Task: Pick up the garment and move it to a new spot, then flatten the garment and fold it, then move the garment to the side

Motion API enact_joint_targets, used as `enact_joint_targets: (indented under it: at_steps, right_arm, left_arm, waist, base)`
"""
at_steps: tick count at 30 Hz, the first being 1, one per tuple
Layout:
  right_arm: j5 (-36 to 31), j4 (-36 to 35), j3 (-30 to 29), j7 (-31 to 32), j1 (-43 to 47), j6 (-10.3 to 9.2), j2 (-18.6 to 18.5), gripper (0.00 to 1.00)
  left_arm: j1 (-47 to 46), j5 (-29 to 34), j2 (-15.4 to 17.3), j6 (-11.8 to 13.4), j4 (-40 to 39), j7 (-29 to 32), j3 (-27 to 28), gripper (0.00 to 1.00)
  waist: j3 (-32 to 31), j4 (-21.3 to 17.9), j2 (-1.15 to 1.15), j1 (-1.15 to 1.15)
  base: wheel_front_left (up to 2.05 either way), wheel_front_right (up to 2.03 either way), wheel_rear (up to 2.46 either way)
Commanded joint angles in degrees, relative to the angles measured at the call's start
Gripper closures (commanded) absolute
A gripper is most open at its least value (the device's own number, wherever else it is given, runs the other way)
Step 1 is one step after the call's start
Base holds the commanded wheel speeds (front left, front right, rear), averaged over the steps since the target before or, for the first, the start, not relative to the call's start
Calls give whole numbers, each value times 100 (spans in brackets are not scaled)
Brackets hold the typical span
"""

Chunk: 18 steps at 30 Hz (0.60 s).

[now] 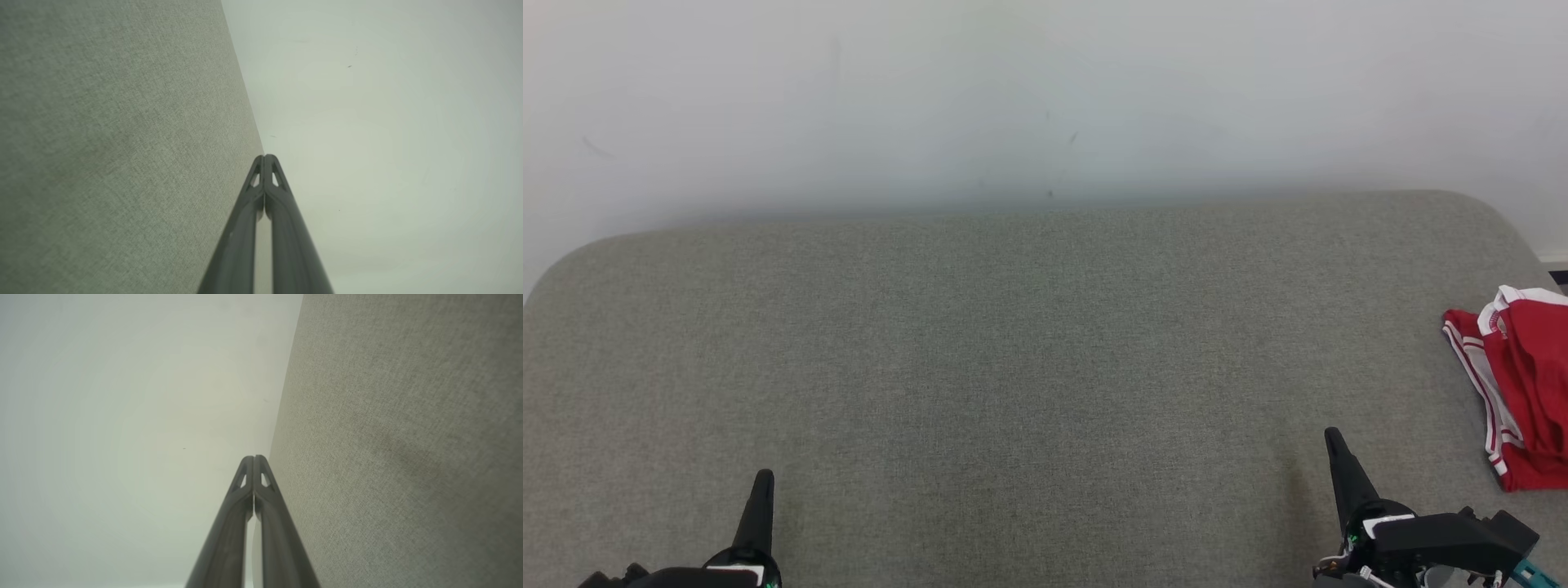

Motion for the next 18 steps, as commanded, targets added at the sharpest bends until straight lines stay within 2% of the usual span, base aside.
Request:
enact_joint_targets:
  at_steps: [1,18]
  right_arm:
    - [171,-41,-15,47,-77,-9,5,100]
    - [859,-49,-43,195,-131,-11,5,100]
  left_arm:
    - [-109,-152,4,-47,0,45,29,100]
    - [-201,-810,4,-116,21,219,95,100]
  waist:
    - [2,4,0,0]
    - [15,35,0,0]
  base:
    - [0,0,0]
    - [0,0,0]
